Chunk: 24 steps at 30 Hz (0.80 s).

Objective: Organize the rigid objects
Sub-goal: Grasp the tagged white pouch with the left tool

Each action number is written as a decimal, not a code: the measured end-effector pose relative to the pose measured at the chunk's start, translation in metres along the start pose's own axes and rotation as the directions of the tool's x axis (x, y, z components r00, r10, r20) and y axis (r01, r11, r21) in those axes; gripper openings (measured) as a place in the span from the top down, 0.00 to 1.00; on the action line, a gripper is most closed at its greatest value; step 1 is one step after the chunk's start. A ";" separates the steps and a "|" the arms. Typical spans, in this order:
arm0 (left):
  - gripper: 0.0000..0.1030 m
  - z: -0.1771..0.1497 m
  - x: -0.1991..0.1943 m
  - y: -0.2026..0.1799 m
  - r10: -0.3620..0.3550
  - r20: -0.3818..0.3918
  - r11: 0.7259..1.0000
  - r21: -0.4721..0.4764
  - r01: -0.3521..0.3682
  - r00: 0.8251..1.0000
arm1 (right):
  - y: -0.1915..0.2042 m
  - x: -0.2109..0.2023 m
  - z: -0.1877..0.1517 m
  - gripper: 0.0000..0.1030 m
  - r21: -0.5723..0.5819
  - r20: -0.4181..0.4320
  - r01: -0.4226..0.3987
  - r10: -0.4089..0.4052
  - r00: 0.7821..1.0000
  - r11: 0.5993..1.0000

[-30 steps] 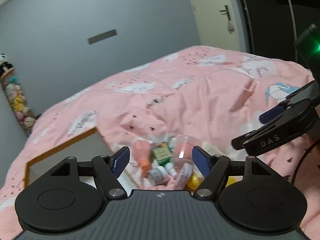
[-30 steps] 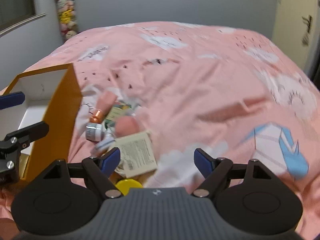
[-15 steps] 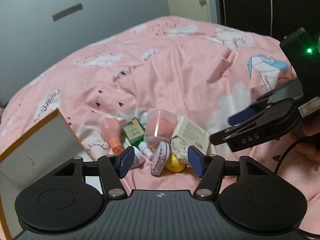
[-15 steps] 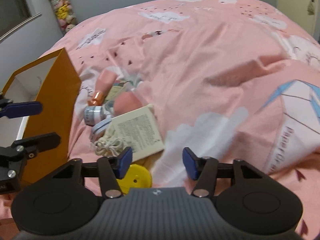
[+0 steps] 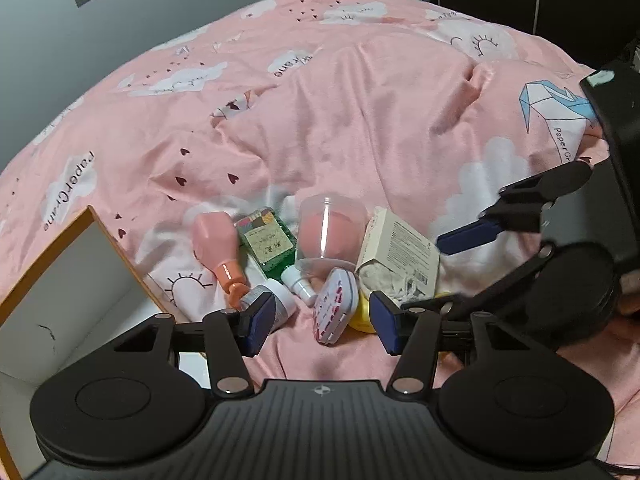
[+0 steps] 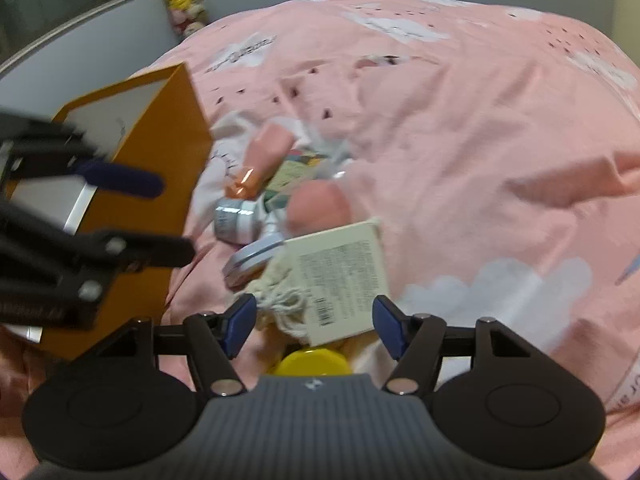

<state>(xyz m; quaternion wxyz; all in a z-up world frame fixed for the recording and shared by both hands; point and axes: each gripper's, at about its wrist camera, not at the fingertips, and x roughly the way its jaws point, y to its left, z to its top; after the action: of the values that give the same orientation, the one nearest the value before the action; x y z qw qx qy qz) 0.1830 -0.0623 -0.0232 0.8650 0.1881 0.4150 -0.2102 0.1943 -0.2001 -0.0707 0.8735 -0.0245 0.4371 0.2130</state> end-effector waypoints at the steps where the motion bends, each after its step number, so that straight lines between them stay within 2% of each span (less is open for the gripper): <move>1: 0.37 0.001 0.001 0.000 -0.002 -0.006 1.000 0.004 0.002 1.000 | 0.002 0.003 0.000 0.36 -0.012 -0.006 -0.006 0.005 1.000 1.000; 4: 0.37 0.001 0.006 0.000 0.010 -0.020 1.000 0.017 -0.009 1.000 | 0.006 0.015 0.002 0.31 -0.030 -0.032 -0.014 0.013 0.999 0.999; 6: 0.37 -0.001 0.007 0.002 0.021 -0.021 1.000 0.010 -0.020 1.000 | 0.008 0.024 0.003 0.22 -0.034 -0.046 -0.003 0.001 0.999 0.999; 8: 0.37 -0.002 0.009 0.005 0.022 -0.020 1.000 -0.001 -0.022 1.000 | 0.008 0.029 0.005 0.18 -0.037 -0.044 0.020 -0.021 0.999 0.999; 13: 0.37 -0.003 0.012 0.009 0.020 -0.025 1.000 -0.018 -0.020 1.000 | 0.001 0.044 0.011 0.17 0.001 -0.042 0.057 -0.057 0.997 0.998; 15: 0.37 -0.003 0.012 0.010 0.014 -0.023 1.000 -0.020 -0.014 1.000 | -0.008 0.045 0.012 0.18 0.048 -0.040 0.036 -0.034 0.999 0.998; 16: 0.37 -0.003 0.012 0.010 0.013 -0.022 1.000 -0.020 -0.014 1.000 | -0.010 0.044 0.012 0.20 0.063 -0.038 0.033 -0.031 0.999 0.997; 18: 0.37 -0.003 0.012 0.010 0.010 -0.020 1.000 -0.022 -0.010 1.000 | -0.011 0.040 0.013 0.31 0.070 -0.031 0.046 -0.044 0.999 0.996; 19: 0.37 -0.003 0.012 0.011 0.007 -0.020 1.000 -0.023 -0.008 1.000 | -0.011 0.037 0.013 0.38 0.070 -0.029 0.055 -0.053 0.998 0.996; 21: 0.37 -0.003 0.012 0.011 0.004 -0.019 1.000 -0.024 -0.004 1.000 | -0.009 0.026 0.014 0.58 0.073 -0.004 0.044 -0.043 0.999 0.996; 24: 0.37 -0.001 0.012 0.012 -0.016 -0.014 0.999 -0.032 0.015 1.000 | -0.007 0.008 0.017 0.73 0.057 0.036 0.080 -0.082 0.996 0.995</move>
<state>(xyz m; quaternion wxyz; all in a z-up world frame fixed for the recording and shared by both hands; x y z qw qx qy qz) 0.1953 -0.0540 -0.0321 0.8632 0.1727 0.4260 -0.2088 0.2138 -0.2001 -0.0674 0.8899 -0.0137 0.4248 0.1656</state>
